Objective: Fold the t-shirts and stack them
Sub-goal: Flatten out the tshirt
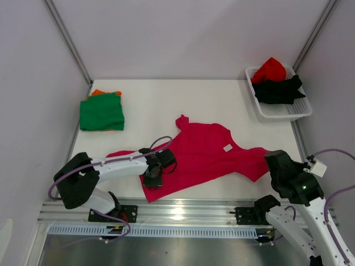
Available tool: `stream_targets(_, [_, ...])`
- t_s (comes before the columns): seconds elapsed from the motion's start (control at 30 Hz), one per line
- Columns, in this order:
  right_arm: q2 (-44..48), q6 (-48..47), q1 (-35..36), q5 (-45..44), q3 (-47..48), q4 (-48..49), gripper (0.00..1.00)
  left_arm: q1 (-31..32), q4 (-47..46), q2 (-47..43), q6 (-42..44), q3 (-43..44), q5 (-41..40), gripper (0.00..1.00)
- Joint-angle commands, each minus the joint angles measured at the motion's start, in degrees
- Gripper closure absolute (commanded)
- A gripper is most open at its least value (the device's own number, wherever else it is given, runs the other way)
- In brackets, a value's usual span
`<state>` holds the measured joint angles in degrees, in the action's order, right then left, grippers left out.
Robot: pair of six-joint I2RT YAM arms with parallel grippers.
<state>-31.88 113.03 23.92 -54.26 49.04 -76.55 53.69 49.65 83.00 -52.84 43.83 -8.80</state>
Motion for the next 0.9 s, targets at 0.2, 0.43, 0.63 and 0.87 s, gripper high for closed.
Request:
stream_targets(0.2, [5.51,-4.17,-0.37,3.81,0.88,-8.54,0.98,-0.34,0.1,1.2,2.04,3.71,-0.17,0.71])
stream_targets(0.43, [8.41,-18.28,-0.28,3.28,0.88,3.51,0.66,-0.34,-0.6,1.64,1.86,3.01,0.18,0.71])
stream_targets(0.63, [7.89,-43.03,-0.37,5.64,-0.95,24.28,0.59,-0.34,-0.52,1.55,1.77,3.01,0.1,0.71])
stream_targets(0.87, [-10.33,-75.56,-0.1,27.44,-4.4,57.03,0.58,-0.34,0.97,1.11,2.04,5.47,-1.66,0.71])
